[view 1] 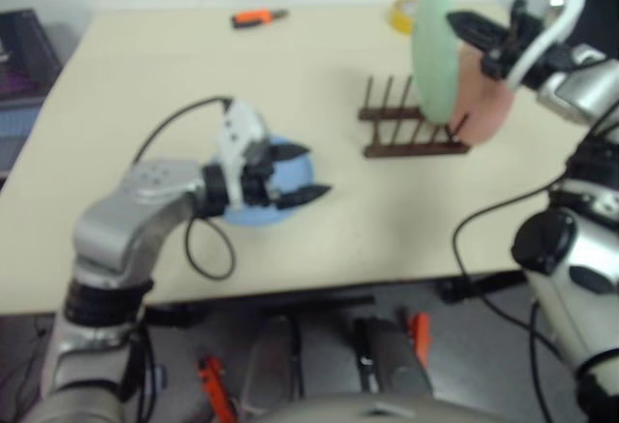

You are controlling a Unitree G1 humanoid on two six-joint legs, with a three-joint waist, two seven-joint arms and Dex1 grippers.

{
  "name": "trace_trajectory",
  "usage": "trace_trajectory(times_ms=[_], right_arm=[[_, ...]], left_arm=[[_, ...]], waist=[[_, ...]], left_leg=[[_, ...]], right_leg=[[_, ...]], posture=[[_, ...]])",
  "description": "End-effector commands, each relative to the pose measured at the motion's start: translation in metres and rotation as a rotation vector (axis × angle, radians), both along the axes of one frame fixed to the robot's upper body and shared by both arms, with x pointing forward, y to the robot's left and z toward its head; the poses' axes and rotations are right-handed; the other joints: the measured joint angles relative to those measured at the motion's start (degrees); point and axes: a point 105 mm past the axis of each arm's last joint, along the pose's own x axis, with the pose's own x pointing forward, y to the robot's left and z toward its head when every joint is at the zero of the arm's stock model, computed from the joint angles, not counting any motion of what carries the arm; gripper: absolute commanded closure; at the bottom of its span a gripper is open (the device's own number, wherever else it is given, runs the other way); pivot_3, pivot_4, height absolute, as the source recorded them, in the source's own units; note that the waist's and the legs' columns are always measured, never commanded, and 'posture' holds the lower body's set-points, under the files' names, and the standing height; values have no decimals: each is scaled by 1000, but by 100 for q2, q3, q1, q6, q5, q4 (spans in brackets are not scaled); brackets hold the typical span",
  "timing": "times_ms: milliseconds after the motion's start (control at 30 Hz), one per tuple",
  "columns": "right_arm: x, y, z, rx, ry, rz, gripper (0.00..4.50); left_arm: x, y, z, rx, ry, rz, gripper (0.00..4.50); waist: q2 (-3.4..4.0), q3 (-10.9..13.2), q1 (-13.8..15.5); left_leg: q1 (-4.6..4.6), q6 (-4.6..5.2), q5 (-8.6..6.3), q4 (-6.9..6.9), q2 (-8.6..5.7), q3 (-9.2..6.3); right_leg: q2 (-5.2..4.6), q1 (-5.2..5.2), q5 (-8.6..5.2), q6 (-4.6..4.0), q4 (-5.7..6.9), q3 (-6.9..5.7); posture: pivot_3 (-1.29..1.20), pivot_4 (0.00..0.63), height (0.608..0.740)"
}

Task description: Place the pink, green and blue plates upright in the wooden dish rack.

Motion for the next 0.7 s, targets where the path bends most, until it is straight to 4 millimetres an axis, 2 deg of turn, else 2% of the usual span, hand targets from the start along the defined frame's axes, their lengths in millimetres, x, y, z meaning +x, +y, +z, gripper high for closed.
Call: trace_trajectory(times_ms=[33, 67, 167, 367, 467, 700], right_arm=[[-2, -8, 12, -1, -53, -30, 4461], [-2, -8, 12, -3, -54, -34, 4461], [-4, -6, 14, -14, -71, -25, 3901], [-9, 1, 18, -94, -136, -15, 1884], [-12, 3, 19, -184, -182, -25, 1884], [-11, -9, 9, -613, -280, -99, 1884]], left_arm=[[-4, -1, 10, 0, -46, -9, 502], [-4, -1, 10, 0, -46, -10, 502], [-4, -1, 10, 0, -46, -12, 502], [-4, -3, 13, -4, -48, -23, 502], [-5, -3, 12, -3, -48, -25, 502], [-6, -2, 12, 2, -46, -23, 502]], waist=[[0, 0, 0], [0, 0, 0], [0, 0, 0], [0, 0, 0], [0, 0, 0], [-1, 0, 1]], left_leg=[[0, 0, 0, 0, 0, 0], [0, 1, 0, 0, 0, 0], [0, 1, -1, -1, 0, 0], [-1, 2, -1, -1, 0, 1], [-4, 2, -2, -3, 0, 0], [-17, 4, -3, -3, -4, 3]], right_leg=[[0, 0, 0, 0, 0, 0], [0, 0, 0, 0, 0, 0], [0, 0, 0, 0, 0, 0], [0, -1, 0, 0, -1, 0], [0, -3, -1, 0, -4, -1], [-3, -17, -1, 0, -9, 1]], posture=[[0, 150, 740], [0, 150, 740], [0, 150, 740], [0, 150, 740], [0, 150, 740], [0, 150, 740]])
